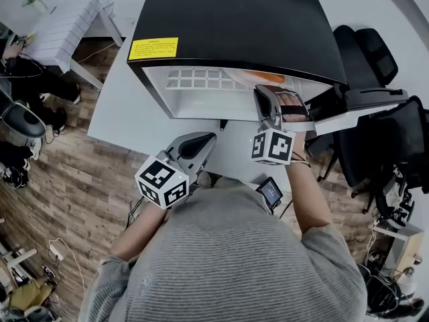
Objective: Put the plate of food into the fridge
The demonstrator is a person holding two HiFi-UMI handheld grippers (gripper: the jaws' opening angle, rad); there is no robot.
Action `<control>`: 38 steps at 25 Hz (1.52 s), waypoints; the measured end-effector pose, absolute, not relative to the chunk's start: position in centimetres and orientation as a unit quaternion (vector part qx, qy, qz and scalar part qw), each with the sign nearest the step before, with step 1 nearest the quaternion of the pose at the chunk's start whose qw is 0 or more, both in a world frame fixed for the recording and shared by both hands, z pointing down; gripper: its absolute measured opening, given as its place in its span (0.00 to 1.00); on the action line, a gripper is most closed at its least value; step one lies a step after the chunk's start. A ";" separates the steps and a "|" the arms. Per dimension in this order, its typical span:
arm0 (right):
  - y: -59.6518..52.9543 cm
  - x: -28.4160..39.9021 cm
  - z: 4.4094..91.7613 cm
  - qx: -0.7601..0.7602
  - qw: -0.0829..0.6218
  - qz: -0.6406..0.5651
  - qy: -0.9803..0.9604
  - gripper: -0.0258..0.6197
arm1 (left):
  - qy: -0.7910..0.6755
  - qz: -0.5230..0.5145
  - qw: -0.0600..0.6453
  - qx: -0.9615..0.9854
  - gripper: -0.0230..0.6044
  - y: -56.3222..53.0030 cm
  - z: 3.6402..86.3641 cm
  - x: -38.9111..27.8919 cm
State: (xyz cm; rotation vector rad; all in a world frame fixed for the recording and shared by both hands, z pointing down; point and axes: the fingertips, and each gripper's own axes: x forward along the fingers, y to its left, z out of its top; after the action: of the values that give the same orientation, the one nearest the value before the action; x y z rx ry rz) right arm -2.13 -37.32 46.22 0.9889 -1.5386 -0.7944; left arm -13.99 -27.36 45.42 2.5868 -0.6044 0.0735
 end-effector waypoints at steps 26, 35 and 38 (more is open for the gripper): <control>-37.3 -1.9 46.2 0.444 0.439 -0.202 -0.755 0.12 | -0.215 0.034 0.228 0.949 0.05 -27.0 45.2 -13.6; -36.3 -2.2 45.2 0.447 0.422 -0.224 -0.757 0.13 | -0.213 0.032 0.220 0.951 0.05 -26.8 44.8 -13.3; -35.8 -2.8 44.6 0.473 0.372 -0.202 -0.773 0.13 | -0.216 0.028 0.217 0.952 0.05 -27.0 44.5 -13.3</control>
State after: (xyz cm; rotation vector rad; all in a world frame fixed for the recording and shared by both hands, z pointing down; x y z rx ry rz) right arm -2.84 -35.82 44.56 1.2124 -1.9813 -0.5173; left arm -13.29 -27.01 44.52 2.6367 -0.5979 0.0778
